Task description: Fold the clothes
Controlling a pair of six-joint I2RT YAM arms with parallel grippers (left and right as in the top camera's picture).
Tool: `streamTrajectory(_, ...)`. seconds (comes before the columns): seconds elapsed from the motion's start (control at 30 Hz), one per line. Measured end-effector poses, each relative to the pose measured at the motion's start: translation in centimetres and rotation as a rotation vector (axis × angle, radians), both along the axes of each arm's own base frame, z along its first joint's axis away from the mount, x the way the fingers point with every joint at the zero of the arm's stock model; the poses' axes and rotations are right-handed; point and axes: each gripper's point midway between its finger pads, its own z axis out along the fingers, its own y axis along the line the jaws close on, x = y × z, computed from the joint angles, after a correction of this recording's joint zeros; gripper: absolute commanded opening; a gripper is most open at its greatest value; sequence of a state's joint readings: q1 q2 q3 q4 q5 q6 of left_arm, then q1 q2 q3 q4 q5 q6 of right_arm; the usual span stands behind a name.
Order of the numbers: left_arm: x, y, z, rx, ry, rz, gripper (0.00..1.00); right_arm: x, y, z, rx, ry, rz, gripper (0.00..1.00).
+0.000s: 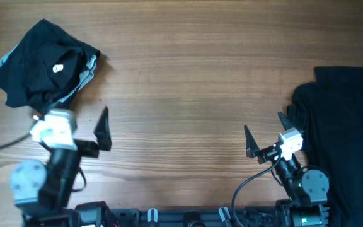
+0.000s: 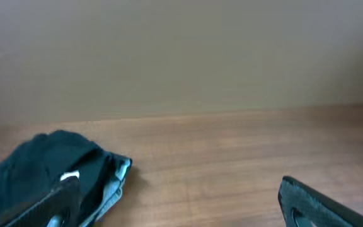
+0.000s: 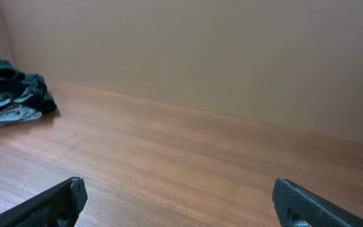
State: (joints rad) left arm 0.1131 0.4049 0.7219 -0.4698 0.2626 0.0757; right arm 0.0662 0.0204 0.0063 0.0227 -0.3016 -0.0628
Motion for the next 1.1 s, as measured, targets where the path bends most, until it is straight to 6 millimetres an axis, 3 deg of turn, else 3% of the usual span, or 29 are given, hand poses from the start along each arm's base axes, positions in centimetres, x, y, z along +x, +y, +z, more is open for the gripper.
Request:
streamTrajectory(0.13,-1.1,-0.4,-5.5,0.001,-0.074,-0.014,1.0,0.0,0.0,0.0,0.003,0.0,-0.001,1.0)
streamTrajectory(0.27,0.0,-0.4,-7.9,0.017,-0.256,-0.023,1.0,0.0,0.0,0.0,0.006,0.002,0.0,1.0)
streamTrajectory(0.4,1.1,-0.3,-13.0,-0.041,-0.17,-0.024,1.0,0.0,0.0,0.0,0.006,0.002,0.0,1.0)
streamTrajectory(0.5,1.1,-0.4,-15.0,-0.065,-0.091,-0.021,1.0,0.0,0.0,0.0,0.006,0.003,0.0,1.0)
streamTrajectory(1.1,1.1,-0.4,-15.0,-0.071,-0.089,-0.022,1.0,0.0,0.0,0.0,0.006,0.002,0.0,1.0)
